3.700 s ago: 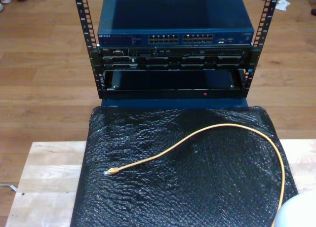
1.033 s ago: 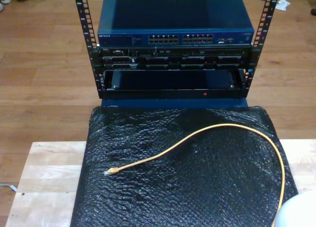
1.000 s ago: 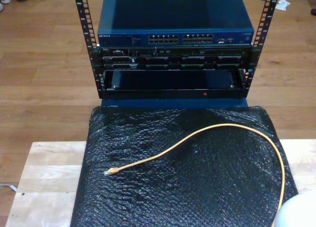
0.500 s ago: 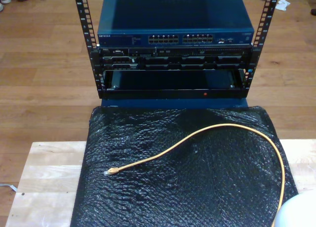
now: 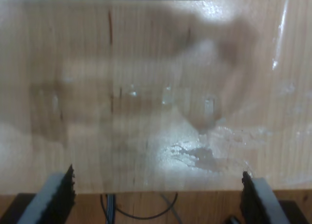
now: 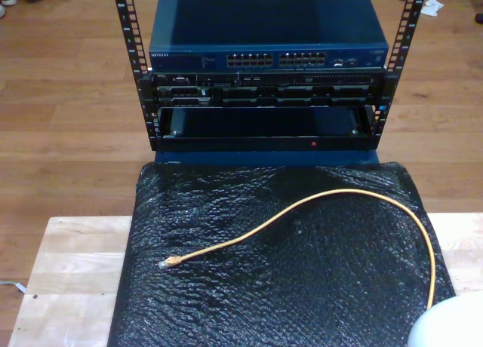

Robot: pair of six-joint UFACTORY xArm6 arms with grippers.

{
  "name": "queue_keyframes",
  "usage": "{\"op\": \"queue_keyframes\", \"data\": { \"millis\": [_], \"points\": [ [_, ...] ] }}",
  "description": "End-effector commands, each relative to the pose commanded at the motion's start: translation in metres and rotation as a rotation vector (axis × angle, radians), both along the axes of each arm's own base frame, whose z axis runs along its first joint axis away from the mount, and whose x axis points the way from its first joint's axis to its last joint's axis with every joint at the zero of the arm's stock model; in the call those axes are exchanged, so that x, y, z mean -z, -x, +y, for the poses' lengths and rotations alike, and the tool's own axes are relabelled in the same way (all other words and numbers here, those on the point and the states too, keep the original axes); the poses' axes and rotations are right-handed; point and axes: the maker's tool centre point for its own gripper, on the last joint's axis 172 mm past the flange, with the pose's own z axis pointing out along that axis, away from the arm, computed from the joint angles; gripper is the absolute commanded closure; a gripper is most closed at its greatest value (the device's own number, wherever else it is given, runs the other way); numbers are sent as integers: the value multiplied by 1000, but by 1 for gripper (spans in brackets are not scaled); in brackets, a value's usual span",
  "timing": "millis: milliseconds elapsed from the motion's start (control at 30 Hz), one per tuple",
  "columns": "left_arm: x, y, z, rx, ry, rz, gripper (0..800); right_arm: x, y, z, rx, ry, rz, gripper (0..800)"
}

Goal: Grab the cable and plug it in

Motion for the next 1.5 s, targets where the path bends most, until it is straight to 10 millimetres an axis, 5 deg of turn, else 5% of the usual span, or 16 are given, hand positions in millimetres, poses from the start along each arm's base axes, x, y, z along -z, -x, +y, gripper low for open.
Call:
{"op": "queue_keyframes", "data": {
  "millis": [333,767,1067,1500],
  "points": [
    [-6,-1,7,-1,-12,-3,1,-23,-4,-1,-8,-53,-11,3],
    [-46,-2,22,-9,13,17,1,-74,-10,-20,62,-77,-16,4],
    [-76,-23,32,-52,31,-31,1,-105,-17,-27,145,-100,-11,4],
    [-121,-65,40,-73,61,-94,1,-160,-75,-47,222,-107,30,9]
  ]
}}
